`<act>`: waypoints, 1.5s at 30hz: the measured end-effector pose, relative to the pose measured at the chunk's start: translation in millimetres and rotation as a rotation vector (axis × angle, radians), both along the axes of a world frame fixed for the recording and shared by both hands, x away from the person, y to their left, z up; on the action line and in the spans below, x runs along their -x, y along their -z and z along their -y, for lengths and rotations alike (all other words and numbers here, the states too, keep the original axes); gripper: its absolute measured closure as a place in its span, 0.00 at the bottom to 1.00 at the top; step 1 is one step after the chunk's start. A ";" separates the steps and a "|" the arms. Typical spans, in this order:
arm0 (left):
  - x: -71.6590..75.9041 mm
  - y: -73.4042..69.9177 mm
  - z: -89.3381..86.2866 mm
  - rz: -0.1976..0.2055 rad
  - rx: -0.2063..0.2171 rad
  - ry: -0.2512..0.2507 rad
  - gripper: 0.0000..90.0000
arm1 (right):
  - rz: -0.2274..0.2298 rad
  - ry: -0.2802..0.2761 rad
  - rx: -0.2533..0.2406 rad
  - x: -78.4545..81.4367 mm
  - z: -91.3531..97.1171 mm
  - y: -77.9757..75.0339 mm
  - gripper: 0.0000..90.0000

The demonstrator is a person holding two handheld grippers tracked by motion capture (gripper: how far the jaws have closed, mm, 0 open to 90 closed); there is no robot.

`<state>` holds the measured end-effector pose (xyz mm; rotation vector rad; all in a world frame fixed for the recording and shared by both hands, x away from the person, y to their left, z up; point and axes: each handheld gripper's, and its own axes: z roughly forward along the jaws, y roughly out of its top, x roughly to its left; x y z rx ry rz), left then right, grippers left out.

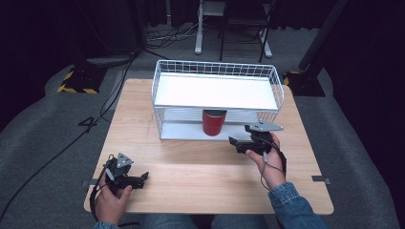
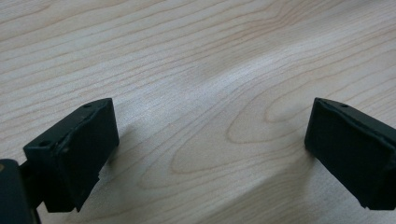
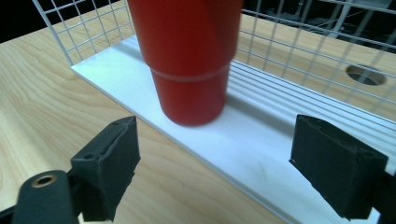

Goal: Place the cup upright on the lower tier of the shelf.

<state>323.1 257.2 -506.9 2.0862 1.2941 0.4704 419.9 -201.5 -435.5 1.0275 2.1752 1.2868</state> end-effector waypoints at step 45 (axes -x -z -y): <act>-1.8 0.1 0.3 -0.004 -0.001 0.001 0.02 | -0.169 0.231 0.064 56.1 160.5 31.8 0.18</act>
